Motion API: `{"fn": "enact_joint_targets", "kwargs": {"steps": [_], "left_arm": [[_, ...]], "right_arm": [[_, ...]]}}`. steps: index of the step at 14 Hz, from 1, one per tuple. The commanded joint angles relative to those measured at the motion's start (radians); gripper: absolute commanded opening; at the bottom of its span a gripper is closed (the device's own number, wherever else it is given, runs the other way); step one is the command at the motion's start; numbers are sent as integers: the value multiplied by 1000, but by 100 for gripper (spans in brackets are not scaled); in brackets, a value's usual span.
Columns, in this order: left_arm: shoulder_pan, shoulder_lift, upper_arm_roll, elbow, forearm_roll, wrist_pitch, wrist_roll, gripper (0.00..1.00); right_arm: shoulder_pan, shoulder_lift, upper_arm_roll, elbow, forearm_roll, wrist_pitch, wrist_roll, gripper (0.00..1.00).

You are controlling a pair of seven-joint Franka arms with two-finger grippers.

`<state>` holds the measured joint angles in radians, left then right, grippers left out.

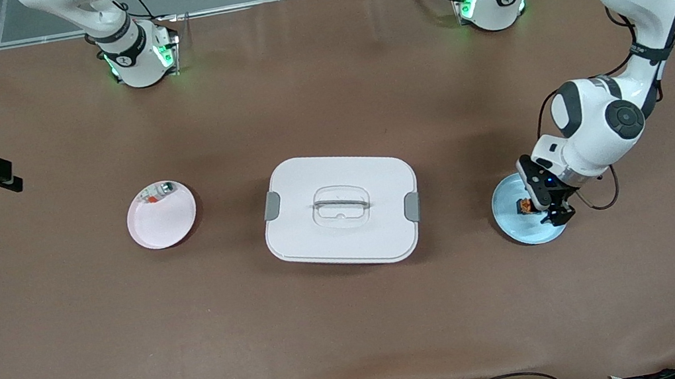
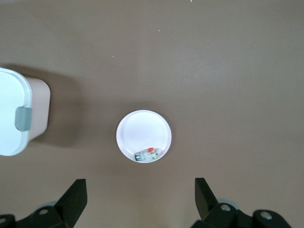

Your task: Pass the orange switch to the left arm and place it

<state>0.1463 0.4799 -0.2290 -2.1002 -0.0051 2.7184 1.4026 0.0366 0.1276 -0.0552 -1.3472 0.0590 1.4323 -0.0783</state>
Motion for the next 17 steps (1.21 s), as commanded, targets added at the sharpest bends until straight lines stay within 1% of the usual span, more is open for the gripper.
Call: {"fn": "enact_joint_targets", "kwargs": {"steps": [1, 2, 3, 4, 6, 7, 10, 11, 13, 15, 17], "left_arm": [[13, -96, -9, -23, 17, -93, -106, 100], [15, -127, -9, -20, 17, -133, -152, 100], [15, -162, -9, -17, 13, -176, -203, 100], [15, -202, -10, -15, 5, -230, -259, 100], [13, -294, -10, -12, 5, -339, -418, 100], [10, -331, -12, 6, 5, -403, -497, 100], [10, -391, -12, 103, 4, -627, -696, 100], [6, -417, -13, 127, 4, -704, -793, 100], [9, -460, -32, 160, 2, -788, -994, 100], [7, -506, -33, 186, -1, -844, -1146, 100], [9, -508, -33, 250, -3, -923, -1212, 100]], "right_arm": [[-9, 0, 6, 14, -31, -4, -29, 100], [-7, 0, 8, 14, -60, -4, -14, 100], [-6, 0, 8, 14, -70, -6, 24, 100], [-7, 0, 9, 10, -68, -9, 67, 100], [-4, 0, 11, 8, -56, -29, 60, 100], [-7, 0, 12, 8, -53, -29, 60, 100], [-10, -2, 9, 16, -51, -16, 58, 100], [-7, -2, 11, 16, -53, -15, 58, 100], [3, 0, 15, 16, -51, -12, 60, 100], [8, 6, 15, 11, -51, -4, 60, 100], [5, 7, 14, 13, -63, 0, 58, 100]]}}
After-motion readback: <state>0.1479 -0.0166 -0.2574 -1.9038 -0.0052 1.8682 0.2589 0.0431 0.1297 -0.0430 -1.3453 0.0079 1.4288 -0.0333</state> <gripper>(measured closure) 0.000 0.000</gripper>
